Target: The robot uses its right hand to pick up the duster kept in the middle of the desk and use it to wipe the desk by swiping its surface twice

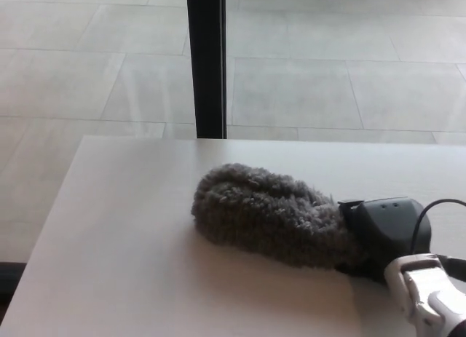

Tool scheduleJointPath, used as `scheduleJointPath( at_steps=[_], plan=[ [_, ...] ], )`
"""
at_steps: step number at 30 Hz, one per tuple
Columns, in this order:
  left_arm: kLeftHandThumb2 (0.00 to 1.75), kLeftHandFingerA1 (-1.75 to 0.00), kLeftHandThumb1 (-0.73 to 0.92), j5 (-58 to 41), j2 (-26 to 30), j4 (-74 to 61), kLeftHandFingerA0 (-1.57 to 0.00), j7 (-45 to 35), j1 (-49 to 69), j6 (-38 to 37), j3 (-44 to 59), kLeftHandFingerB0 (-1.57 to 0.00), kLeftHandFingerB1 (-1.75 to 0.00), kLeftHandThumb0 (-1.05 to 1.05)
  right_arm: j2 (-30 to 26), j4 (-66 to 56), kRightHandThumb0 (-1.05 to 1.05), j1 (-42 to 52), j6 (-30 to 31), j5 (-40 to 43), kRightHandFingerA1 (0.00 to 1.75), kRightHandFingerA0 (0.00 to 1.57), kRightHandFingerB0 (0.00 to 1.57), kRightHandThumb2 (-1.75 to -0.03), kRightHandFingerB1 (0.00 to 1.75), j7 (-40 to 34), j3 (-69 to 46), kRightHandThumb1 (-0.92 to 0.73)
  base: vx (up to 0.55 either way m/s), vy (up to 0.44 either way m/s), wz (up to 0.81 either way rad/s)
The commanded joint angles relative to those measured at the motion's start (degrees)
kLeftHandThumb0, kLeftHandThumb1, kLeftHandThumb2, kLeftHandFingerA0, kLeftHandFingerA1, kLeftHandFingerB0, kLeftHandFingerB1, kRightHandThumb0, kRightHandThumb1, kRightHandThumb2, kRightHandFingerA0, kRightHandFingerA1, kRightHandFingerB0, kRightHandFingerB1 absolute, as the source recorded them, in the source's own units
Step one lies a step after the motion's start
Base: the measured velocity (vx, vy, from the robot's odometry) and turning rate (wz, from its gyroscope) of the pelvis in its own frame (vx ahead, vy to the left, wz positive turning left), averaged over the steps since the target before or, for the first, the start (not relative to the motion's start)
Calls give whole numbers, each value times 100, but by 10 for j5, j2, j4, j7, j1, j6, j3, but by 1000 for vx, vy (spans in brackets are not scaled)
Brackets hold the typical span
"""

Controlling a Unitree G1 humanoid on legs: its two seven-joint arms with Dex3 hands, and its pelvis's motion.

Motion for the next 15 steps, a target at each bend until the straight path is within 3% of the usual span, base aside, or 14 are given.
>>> scheduleJointPath(
  at_steps=[1, 2, 3, 5, 6, 7, 8, 11, 12, 13, 14, 15],
  plan=[
    [60, -55, 67, -6, 2, -5, -66, -8, 3, -7, 5, -61, -48, -39, -65, 93, -41, 18, 48, 16, 172, 89, 79, -61, 97, 23, -16, -60, 0, 0, 0],
    [60, -55, 67, -12, 3, -3, -66, -9, 5, -2, 11, -62, -48, -37, -71, 109, -42, 17, 55, 21, 173, 88, 81, -61, 108, 27, -20, -63, 0, 0, 0],
    [61, -56, 68, -11, 3, -1, -66, -10, 6, -5, 12, -60, -48, -38, -78, 117, -45, 21, 57, 20, 171, 90, 83, -63, 96, 14, -23, -60, 0, 0, 0],
    [59, -54, 67, -4, 2, 2, -64, -6, 7, -10, 9, -60, -47, -39, -99, 128, -43, 33, 58, 33, 175, 86, 77, -61, 116, 7, -38, -63, 0, 0, 0],
    [60, -54, 69, -6, 0, 3, -65, -2, 7, -8, 11, -61, -47, -38, -107, 132, -47, 37, 55, 37, 175, 87, 76, -62, 109, 4, -45, -63, 0, 0, 0],
    [60, -55, 69, -11, -1, 4, -63, -7, 6, -2, 16, -60, -48, -37, -109, 135, -48, 39, 71, 36, 175, 85, 73, -64, 113, -3, -48, -67, 0, 0, 0],
    [61, -56, 70, -9, -2, 3, -62, -7, 8, -2, 15, -62, -48, -39, -110, 139, -49, 38, 81, 41, 174, 82, 65, -64, 90, 7, -54, -69, 0, 0, 0],
    [60, -61, 69, -8, -3, 3, -68, -6, 16, -7, 16, -62, -48, -39, -118, 139, -46, 43, 84, 62, 173, 85, 73, -63, 96, 12, -79, -66, 0, 0, 0],
    [60, -60, 68, -9, -4, 4, -69, -6, 20, -8, 18, -63, -48, -41, -120, 139, -58, 44, 92, 62, 157, 95, 83, -72, 103, 21, -81, -54, 0, 0, 0],
    [60, -64, 67, -9, -4, 4, -73, -6, 22, -10, 18, -64, -48, -41, -122, 140, -46, 45, 96, 74, 161, 87, 73, -57, 76, 26, -93, -57, 0, 0, 0],
    [60, -64, 67, -8, -4, 4, -73, -5, 24, -12, 19, -64, -48, -41, -124, 141, -46, 48, 95, 90, 161, 87, 73, -57, 76, 29, -110, -57, 0, 0, 0],
    [61, -63, 68, -8, -5, 3, -73, -5, 27, -12, 20, -64, -48, -41, -124, 141, -46, 49, 99, 86, 163, 83, 73, -63, 94, 35, -110, -59, 0, 0, 0]
  ],
)
